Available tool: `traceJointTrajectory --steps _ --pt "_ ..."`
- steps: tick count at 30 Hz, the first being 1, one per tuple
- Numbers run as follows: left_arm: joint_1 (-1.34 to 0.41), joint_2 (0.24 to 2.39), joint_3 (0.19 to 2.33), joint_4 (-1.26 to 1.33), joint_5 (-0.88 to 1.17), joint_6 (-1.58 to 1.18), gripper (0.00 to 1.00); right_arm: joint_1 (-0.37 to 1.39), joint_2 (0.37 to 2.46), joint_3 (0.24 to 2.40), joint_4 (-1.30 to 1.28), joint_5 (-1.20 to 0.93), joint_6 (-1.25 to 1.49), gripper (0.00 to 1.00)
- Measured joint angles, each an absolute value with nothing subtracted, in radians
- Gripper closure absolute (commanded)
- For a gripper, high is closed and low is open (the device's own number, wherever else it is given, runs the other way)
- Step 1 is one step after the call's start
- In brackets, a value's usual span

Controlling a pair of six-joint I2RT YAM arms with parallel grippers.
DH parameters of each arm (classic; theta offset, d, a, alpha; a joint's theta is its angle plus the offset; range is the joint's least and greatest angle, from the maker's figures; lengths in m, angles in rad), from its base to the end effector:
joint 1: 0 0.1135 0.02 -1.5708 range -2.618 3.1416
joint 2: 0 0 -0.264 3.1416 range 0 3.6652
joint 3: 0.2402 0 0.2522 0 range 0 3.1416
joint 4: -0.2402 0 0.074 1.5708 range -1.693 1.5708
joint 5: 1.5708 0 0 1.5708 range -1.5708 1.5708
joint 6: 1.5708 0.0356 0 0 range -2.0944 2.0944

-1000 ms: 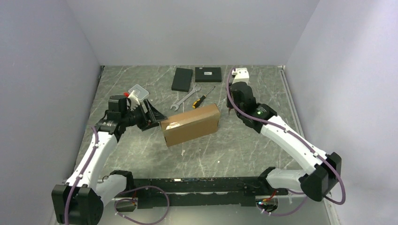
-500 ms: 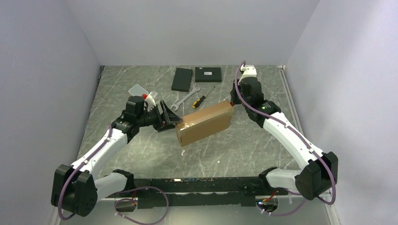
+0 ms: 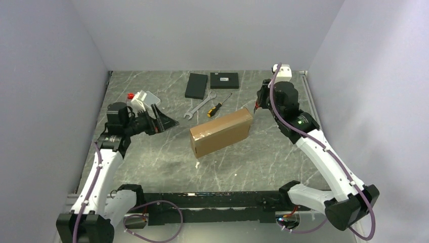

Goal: Unpack the express box

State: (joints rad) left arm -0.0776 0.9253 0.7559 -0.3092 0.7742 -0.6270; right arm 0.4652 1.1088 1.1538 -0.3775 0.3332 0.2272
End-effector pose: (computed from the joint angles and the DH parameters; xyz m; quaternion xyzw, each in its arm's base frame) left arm 0.1985 -0.0404 0.2964 -0.0259 0.8148 -0.4687 0.3401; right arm 0.2252 0.1000 0.3856 0.0002 0.8088 0.0672 0.5842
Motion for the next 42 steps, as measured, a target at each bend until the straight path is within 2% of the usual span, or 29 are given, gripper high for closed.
traceJointTrajectory --steps 4,10,16,19,26,31,37,40,42 --pt "-0.043 0.875 0.756 -0.293 0.845 -0.504 0.01 0.495 1.078 1.160 -0.376 0.297 0.228 1.00" --pt "-0.215 0.752 0.608 -0.194 0.842 -0.327 0.01 0.639 1.094 1.167 -0.369 0.233 0.232 1.00" --pt "-0.367 0.843 0.697 -0.269 0.738 -0.057 0.05 0.828 1.151 1.230 -0.342 0.234 0.231 1.00" --pt "-0.421 0.900 0.718 -0.282 0.672 0.042 0.05 0.862 1.159 1.257 -0.329 0.244 0.231 1.00" --pt "-0.427 0.910 0.625 -0.206 0.596 0.101 0.05 0.900 1.185 1.276 -0.245 0.216 0.245 1.00" --pt "-0.429 0.948 0.576 -0.100 0.624 0.093 0.23 0.924 1.230 1.272 -0.182 0.189 0.266 1.00" --pt "-0.434 1.050 0.528 0.095 0.645 0.066 0.32 0.958 1.251 1.262 -0.123 0.220 0.274 1.00" --pt "-0.434 1.080 0.517 0.178 0.654 0.050 0.46 0.990 1.256 1.251 -0.101 0.267 0.273 1.00" --pt "-0.434 1.093 0.507 0.217 0.658 0.041 0.50 1.005 1.262 1.250 -0.094 0.292 0.273 1.00"
